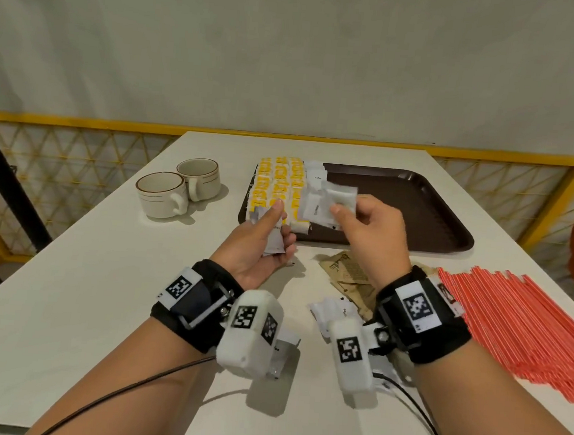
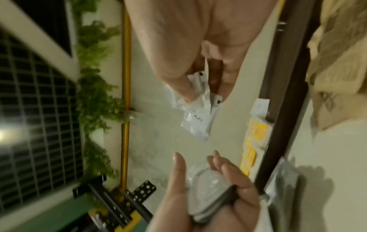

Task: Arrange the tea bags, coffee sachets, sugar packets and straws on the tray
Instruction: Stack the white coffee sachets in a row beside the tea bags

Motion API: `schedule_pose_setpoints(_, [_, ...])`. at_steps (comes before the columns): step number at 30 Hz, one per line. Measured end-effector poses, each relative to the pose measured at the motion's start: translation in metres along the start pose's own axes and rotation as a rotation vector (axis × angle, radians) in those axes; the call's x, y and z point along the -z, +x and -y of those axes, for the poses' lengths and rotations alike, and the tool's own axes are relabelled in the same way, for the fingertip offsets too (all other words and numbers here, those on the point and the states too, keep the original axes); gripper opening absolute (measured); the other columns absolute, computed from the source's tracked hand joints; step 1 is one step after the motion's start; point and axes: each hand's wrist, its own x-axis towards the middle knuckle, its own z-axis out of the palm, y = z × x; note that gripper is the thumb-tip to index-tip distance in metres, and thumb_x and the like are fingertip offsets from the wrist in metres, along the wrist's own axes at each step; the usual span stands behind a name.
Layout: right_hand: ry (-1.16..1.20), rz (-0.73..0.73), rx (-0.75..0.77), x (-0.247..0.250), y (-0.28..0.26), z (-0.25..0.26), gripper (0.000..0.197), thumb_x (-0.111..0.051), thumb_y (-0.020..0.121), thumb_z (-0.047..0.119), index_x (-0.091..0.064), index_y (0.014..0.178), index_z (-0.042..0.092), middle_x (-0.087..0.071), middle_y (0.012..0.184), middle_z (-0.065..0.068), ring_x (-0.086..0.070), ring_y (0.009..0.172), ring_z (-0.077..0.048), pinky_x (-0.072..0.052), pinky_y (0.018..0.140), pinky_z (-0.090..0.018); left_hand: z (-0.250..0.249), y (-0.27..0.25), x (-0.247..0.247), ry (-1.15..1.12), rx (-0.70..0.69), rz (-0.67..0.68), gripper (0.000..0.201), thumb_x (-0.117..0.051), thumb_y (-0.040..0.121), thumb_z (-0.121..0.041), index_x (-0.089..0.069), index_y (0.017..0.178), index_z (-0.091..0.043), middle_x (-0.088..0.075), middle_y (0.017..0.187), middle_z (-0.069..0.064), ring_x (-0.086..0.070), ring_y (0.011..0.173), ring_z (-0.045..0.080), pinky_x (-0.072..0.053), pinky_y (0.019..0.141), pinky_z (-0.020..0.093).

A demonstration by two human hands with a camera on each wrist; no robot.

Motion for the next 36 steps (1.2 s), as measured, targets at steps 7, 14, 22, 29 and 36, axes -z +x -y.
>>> schedule_pose_setpoints(7, [-0.167, 0.409, 0.156, -0.007, -0.009, 0.01, 0.013, -0.066, 0.088, 0.015, -0.075, 0.092, 0.007, -0.069, 0.092, -0.004, -0.063, 0.084, -0.015, -0.049, 0.079, -0.036, 0.002, -0.003, -0.006, 0.022, 0.052, 0.113, 0.048, -0.053, 0.092, -0.032, -0.051, 0.129, -0.002, -0.064, 0.108, 0.018, -0.064, 0.091, 0.022, -0.054, 0.08, 0.03])
schedule_pose_setpoints(14, [0.121, 0.471, -0.072, -0.005, -0.01, 0.016, 0.019, -0.059, 0.093, 0.011, -0.07, 0.107, 0.004, -0.071, 0.104, -0.013, -0.068, 0.096, -0.026, -0.054, 0.087, -0.038, -0.003, -0.008, -0.006, -0.095, 0.061, 0.148, 0.049, -0.054, 0.088, -0.012, -0.045, 0.134, 0.001, -0.061, 0.115, 0.024, -0.068, 0.087, 0.028, -0.06, 0.066, 0.033])
schedule_pose_setpoints(22, [0.6, 0.37, -0.41, 0.003, -0.006, 0.02, 0.02, -0.057, 0.091, 0.0, -0.06, 0.111, 0.002, -0.07, 0.096, -0.011, -0.064, 0.077, -0.017, -0.049, 0.058, -0.018, -0.002, -0.005, 0.002, -0.158, 0.021, 0.15, 0.048, -0.052, 0.092, -0.007, -0.042, 0.139, -0.008, -0.056, 0.128, 0.022, -0.063, 0.087, 0.027, -0.059, 0.069, 0.034])
schedule_pose_setpoints(29, [0.631, 0.342, -0.475, 0.004, -0.006, 0.02, 0.026, -0.068, 0.078, -0.008, -0.055, 0.096, 0.006, -0.061, 0.083, -0.014, -0.061, 0.06, -0.012, -0.049, 0.052, -0.017, -0.004, -0.005, -0.001, -0.118, 0.008, 0.166, 0.065, -0.044, 0.078, -0.061, -0.056, 0.121, -0.014, -0.068, 0.112, 0.013, -0.068, 0.091, 0.025, -0.057, 0.078, 0.032])
schedule_pose_setpoints(36, [0.285, 0.383, -0.327, -0.008, -0.018, 0.023, 0.036, -0.083, 0.067, -0.001, -0.052, 0.08, 0.011, -0.06, 0.072, -0.002, -0.057, 0.056, -0.009, -0.048, 0.053, -0.02, 0.004, -0.009, -0.003, 0.012, -0.081, 0.216, 0.039, -0.064, 0.072, -0.004, -0.058, 0.11, -0.013, -0.066, 0.082, 0.009, -0.065, 0.07, 0.016, -0.057, 0.063, 0.03])
